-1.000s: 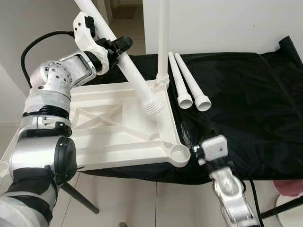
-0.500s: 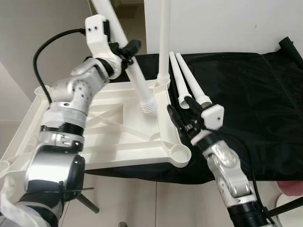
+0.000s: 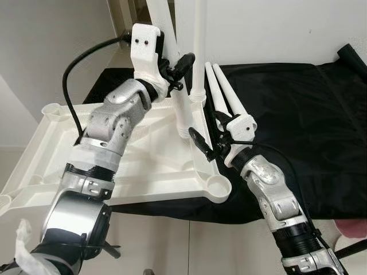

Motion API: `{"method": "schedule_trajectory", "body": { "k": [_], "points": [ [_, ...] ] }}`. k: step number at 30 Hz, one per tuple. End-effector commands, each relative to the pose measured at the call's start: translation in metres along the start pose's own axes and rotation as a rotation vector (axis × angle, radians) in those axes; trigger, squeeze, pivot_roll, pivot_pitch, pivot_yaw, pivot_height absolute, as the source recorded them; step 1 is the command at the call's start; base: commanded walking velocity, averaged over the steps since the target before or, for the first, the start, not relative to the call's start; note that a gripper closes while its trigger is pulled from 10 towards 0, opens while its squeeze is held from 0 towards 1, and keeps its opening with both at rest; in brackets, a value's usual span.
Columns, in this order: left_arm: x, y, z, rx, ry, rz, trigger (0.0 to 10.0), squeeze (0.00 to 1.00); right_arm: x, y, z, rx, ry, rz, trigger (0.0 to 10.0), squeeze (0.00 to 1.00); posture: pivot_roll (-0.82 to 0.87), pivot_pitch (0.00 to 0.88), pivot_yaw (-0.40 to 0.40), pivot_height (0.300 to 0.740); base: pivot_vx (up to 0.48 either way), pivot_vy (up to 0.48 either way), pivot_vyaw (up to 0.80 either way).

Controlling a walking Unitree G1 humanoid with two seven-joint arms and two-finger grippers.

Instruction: Building children table

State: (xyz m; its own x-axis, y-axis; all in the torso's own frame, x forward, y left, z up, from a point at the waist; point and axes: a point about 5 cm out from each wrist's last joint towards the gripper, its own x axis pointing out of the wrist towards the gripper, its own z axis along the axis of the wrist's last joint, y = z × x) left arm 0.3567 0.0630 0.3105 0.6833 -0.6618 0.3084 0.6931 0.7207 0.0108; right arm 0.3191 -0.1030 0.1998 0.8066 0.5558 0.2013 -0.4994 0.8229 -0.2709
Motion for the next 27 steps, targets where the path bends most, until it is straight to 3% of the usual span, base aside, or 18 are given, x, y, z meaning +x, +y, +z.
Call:
{"method": "schedule_trajectory", "body": {
  "k": [1, 12, 24, 25, 26, 27],
  "points": [
    [-0.001, -0.013, 0.003, 0.044, -0.022, -0.150, 10.0, 0.00, 0.009, 0.005, -0.002, -0.014, 0.031, 0.017, 10.0, 0.00, -0.04, 0.003, 0.082, 0.740, 0.000, 0.000, 0.00],
    [0.003, -0.036, -0.001, 0.035, -0.048, -0.169, 10.0, 0.00, 0.045, 0.008, -0.005, -0.043, 0.088, 0.034, 10.0, 0.00, -0.02, 0.000, 0.069, 0.740, 0.000, 0.000, 0.00],
    [0.004, -0.043, -0.002, 0.040, -0.045, -0.186, 10.0, 0.00, 0.061, 0.013, 0.001, -0.086, 0.075, 0.065, 10.0, 0.00, -0.01, 0.000, 0.069, 0.740, 0.000, 0.000, 0.00],
    [0.004, -0.044, -0.002, 0.042, -0.043, -0.186, 10.0, 0.00, 0.062, 0.013, 0.001, -0.091, 0.072, 0.068, 6.2, 0.00, -0.01, 0.001, 0.070, 0.740, 0.000, 0.000, 0.00],
    [0.003, -0.044, -0.002, 0.043, -0.042, -0.187, 10.0, 0.00, 0.062, 0.013, 0.001, -0.095, 0.070, 0.069, 4.5, 0.00, -0.01, 0.005, 0.071, 0.740, 0.000, 0.000, 0.00],
    [0.003, -0.044, -0.003, 0.043, -0.041, -0.187, 10.0, 0.00, 0.062, 0.013, 0.001, -0.096, 0.069, 0.068, 4.5, 0.00, -0.01, 0.006, 0.072, 0.740, 0.000, 0.000, 0.00]
  ]
}}
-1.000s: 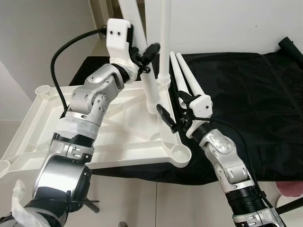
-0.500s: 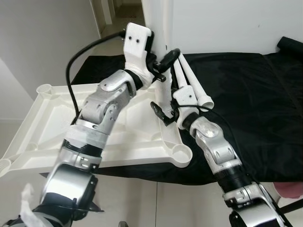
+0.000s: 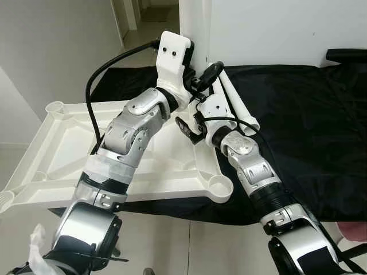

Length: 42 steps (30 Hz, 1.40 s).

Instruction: Building children table

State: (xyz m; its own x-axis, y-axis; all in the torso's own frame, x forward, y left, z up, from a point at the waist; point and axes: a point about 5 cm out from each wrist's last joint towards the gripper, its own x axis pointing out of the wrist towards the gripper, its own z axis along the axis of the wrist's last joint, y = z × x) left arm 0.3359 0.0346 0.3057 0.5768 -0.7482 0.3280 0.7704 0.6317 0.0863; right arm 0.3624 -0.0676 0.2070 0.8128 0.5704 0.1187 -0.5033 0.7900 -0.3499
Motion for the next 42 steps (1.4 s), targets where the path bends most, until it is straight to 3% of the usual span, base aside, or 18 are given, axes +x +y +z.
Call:
{"method": "schedule_trajectory", "body": {
  "k": [1, 16, 17, 20, 22, 23, 35, 37, 38, 42],
  "points": [
    [0.002, -0.009, 0.003, 0.010, -0.013, -0.052, 10.0, 0.00, 0.005, 0.007, 0.005, -0.022, -0.011, 0.039, 0.0, 0.00, -0.01, 0.008, 0.074, 0.740, 0.000, 0.000, 0.00],
    [0.005, -0.010, 0.003, 0.039, -0.005, -0.060, 10.0, 0.00, -0.002, 0.008, -0.002, 0.028, -0.011, 0.041, 0.0, 0.00, -0.02, 0.012, 0.079, 0.740, 0.000, 0.000, 0.00],
    [0.005, -0.010, 0.002, 0.046, -0.006, -0.064, 10.0, 1.00, -0.002, 0.009, -0.003, 0.038, -0.014, 0.037, 10.0, 0.00, -0.02, 0.012, 0.079, 0.740, 0.000, 0.000, 0.00],
    [0.003, -0.012, 0.004, -0.020, -0.035, -0.080, 10.0, 1.00, -0.004, 0.016, -0.002, 0.183, -0.036, -0.015, 10.0, 0.00, -0.02, 0.019, 0.076, 0.740, 0.000, 0.000, 0.00],
    [0.002, -0.014, 0.006, -0.011, -0.043, -0.089, 10.0, 1.00, -0.005, 0.016, -0.002, 0.239, -0.040, -0.049, 10.0, 0.00, -0.02, 0.019, 0.076, 0.740, 0.000, 0.000, 0.00],
    [0.001, -0.015, 0.008, -0.035, -0.060, -0.097, 10.0, 0.00, -0.006, 0.016, -0.002, 0.265, -0.040, -0.065, 10.0, 0.00, -0.02, 0.022, 0.073, 0.740, 0.000, 0.000, 0.00],
    [-0.008, -0.019, 0.013, -0.028, -0.099, -0.142, 10.0, 0.00, -0.013, 0.018, -0.004, 0.409, -0.037, -0.169, 10.0, 0.00, -0.02, 0.024, 0.064, 0.740, 0.000, 0.000, 0.00],
    [-0.011, -0.020, 0.014, -0.026, -0.109, -0.138, 10.0, 0.00, -0.016, 0.015, -0.006, 0.447, -0.033, -0.210, 10.0, 0.00, -0.02, 0.023, 0.062, 0.740, 0.000, 0.000, 0.00],
    [-0.015, -0.019, 0.016, -0.061, -0.131, -0.119, 10.0, 0.00, -0.022, 0.009, -0.011, 0.515, -0.020, -0.282, 10.0, 0.00, -0.01, 0.022, 0.061, 0.740, 0.000, 0.000, 0.00],
    [-0.018, -0.020, 0.017, -0.085, -0.145, -0.110, 10.0, 0.00, -0.027, 0.003, -0.016, 0.542, -0.007, -0.333, 10.0, 0.00, -0.01, 0.020, 0.060, 0.740, 0.000, 0.000, 0.00]
  ]
}}
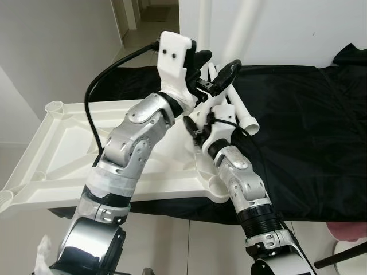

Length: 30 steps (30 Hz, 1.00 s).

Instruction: Building children table

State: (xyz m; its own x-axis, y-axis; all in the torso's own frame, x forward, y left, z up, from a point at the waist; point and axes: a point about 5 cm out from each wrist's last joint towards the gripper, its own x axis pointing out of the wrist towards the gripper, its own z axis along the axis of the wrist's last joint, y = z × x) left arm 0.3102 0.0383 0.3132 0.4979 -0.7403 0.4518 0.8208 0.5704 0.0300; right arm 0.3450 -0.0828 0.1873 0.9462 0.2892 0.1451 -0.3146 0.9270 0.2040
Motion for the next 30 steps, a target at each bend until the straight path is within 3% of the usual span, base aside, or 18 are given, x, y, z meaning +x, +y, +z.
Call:
{"method": "schedule_trajectory", "body": {
  "k": [1, 7, 16, 19, 30],
  "points": [
    [-0.004, -0.003, 0.002, -0.011, -0.008, -0.054, 10.0, 0.00, -0.002, -0.003, 0.000, 0.025, -0.004, -0.033, 10.0, 0.00, -0.01, 0.017, 0.060, 0.740, 0.000, 0.000, 0.00],
    [-0.011, -0.003, 0.000, -0.014, -0.009, -0.023, 10.0, 0.00, -0.007, -0.013, -0.002, 0.013, -0.002, -0.090, 10.0, 0.00, -0.01, 0.009, 0.059, 0.740, 0.000, 0.000, 0.00],
    [-0.016, 0.001, -0.004, -0.016, -0.008, 0.025, 10.0, 0.00, -0.010, -0.015, -0.002, -0.010, -0.012, -0.107, 10.0, 0.00, -0.01, 0.002, 0.057, 0.740, 0.000, 0.000, 0.00],
    [-0.031, 0.015, -0.023, -0.059, 0.011, 0.209, 10.0, 0.00, -0.026, -0.021, 0.005, -0.115, -0.098, -0.157, 10.0, 0.00, -0.02, 0.000, 0.061, 0.740, 0.000, 0.000, 0.00],
    [-0.046, 0.018, -0.042, -0.090, 0.053, 0.339, 10.0, 0.00, -0.040, -0.026, 0.016, -0.166, -0.184, -0.209, 10.0, 0.00, -0.03, 0.000, 0.049, 0.740, 0.000, 0.000, 0.00]
  ]
}}
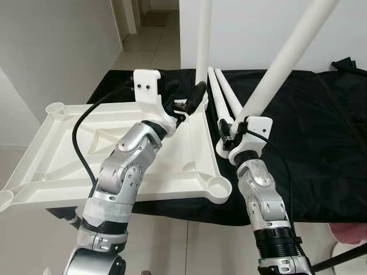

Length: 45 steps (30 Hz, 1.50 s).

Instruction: Building children table

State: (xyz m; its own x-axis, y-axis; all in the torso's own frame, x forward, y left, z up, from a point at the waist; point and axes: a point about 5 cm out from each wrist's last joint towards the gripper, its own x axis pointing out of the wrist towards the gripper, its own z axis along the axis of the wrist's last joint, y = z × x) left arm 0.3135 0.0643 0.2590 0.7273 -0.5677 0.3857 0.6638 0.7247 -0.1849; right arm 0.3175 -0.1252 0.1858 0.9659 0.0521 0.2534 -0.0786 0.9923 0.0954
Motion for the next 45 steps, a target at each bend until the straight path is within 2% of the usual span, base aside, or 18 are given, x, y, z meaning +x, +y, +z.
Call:
{"method": "schedule_trajectory", "body": {
  "k": [1, 10, 13, 14, 17, 18, 19, 20, 24, 27, 35, 37, 39, 41, 45],
  "points": [
    [-0.007, 0.005, -0.006, 0.017, 0.010, 0.087, 10.0, 0.00, -0.004, 0.003, 0.010, -0.015, -0.073, -0.003, 10.0, 0.00, -0.03, 0.000, 0.047, 0.740, 0.000, 0.000, 0.00],
    [-0.017, 0.013, -0.013, 0.049, 0.017, 0.178, 10.0, 0.00, -0.010, 0.005, 0.017, -0.072, -0.122, 0.003, 10.0, 0.00, -0.02, 0.020, 0.059, 0.740, 0.000, 0.000, 0.00],
    [-0.017, 0.013, -0.013, 0.049, 0.017, 0.178, 10.0, 0.00, -0.010, 0.005, 0.017, -0.072, -0.122, 0.003, 10.0, 0.00, -0.02, 0.020, 0.059, 0.740, 0.000, 0.000, 0.00],
    [-0.024, 0.018, -0.012, 0.092, 0.007, 0.251, 10.0, 0.00, -0.013, 0.004, 0.019, -0.081, -0.130, -0.008, 10.0, 0.00, -0.01, 0.031, 0.067, 0.740, 0.000, 0.000, 0.00],
    [-0.024, 0.018, -0.012, 0.092, 0.007, 0.251, 10.0, 0.00, -0.013, 0.004, 0.019, -0.081, -0.130, -0.008, 10.0, 0.00, -0.01, 0.031, 0.067, 0.740, 0.000, 0.000, 0.00],
    [-0.029, 0.022, -0.013, 0.104, 0.006, 0.299, 10.0, 0.00, -0.015, 0.004, 0.019, -0.087, -0.130, -0.014, 10.0, 0.00, -0.01, 0.031, 0.068, 0.740, 0.000, 0.000, 0.00],
    [-0.029, 0.022, -0.013, 0.104, 0.006, 0.299, 10.0, 0.00, -0.015, 0.004, 0.019, -0.087, -0.130, -0.014, 10.0, 0.00, -0.01, 0.031, 0.068, 0.740, 0.000, 0.000, 0.00],
    [-0.035, 0.025, -0.016, 0.137, 0.013, 0.335, 10.0, 0.00, -0.017, 0.004, 0.019, -0.090, -0.130, -0.024, 10.0, 0.00, -0.02, 0.030, 0.076, 0.740, 0.000, 0.000, 0.00],
    [-0.044, 0.026, -0.021, 0.143, 0.017, 0.395, 10.0, 0.00, -0.022, 0.005, 0.019, -0.086, -0.126, -0.051, 10.0, 0.00, -0.02, 0.031, 0.071, 0.740, 0.000, 0.000, 0.00],
    [-0.049, 0.027, -0.031, 0.165, 0.027, 0.430, 10.0, 0.00, -0.028, 0.004, 0.011, -0.060, -0.085, -0.087, 10.0, 0.00, -0.01, 0.035, 0.066, 0.740, 0.000, 0.000, 0.00],
    [-0.061, 0.029, -0.044, 0.218, 0.069, 0.472, 10.0, 0.00, -0.037, -0.005, 0.000, -0.075, -0.023, -0.169, 10.0, 0.00, -0.02, 0.029, 0.060, 0.740, 0.000, 0.000, 0.00],
    [-0.064, 0.028, -0.046, 0.212, 0.069, 0.486, 10.0, 0.00, -0.039, -0.005, -0.002, -0.075, -0.008, -0.188, 10.0, 0.00, -0.02, 0.024, 0.057, 0.740, 0.000, 0.000, 0.00],
    [-0.067, 0.028, -0.049, 0.163, 0.067, 0.503, 10.0, 0.00, -0.041, -0.004, -0.006, -0.066, 0.015, -0.210, 10.0, 0.00, -0.02, 0.017, 0.049, 0.740, 0.000, 0.000, 0.00],
    [-0.067, 0.028, -0.049, 0.163, 0.067, 0.503, 10.0, 0.00, -0.041, -0.004, -0.006, -0.066, 0.015, -0.210, 10.0, 0.00, -0.02, 0.017, 0.049, 0.740, 0.000, 0.000, 0.00],
    [-0.078, 0.025, -0.053, 0.185, 0.080, 0.501, 10.0, 0.00, -0.045, 0.001, -0.011, -0.080, 0.065, -0.190, 10.0, 0.00, -0.03, 0.008, 0.029, 0.740, 0.000, 0.000, 0.00]
  ]
}}
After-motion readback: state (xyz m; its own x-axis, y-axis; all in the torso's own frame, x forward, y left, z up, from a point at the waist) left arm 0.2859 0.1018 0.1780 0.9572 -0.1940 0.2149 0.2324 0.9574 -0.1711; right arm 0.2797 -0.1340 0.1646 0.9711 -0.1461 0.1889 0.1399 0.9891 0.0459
